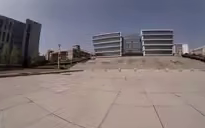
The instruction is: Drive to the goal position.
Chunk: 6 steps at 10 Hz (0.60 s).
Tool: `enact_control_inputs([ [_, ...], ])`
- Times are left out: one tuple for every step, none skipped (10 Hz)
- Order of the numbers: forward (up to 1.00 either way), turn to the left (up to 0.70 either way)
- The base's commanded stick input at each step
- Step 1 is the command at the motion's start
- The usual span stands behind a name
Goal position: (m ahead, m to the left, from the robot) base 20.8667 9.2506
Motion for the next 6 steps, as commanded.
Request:
enact_control_inputs([
  [0.7, 0.0],
  [0.7, 0.0],
  [0.7, 0.0],
  [0.7, 0.0],
  [0.7, 0.0],
  [0.7, 0.0],
])
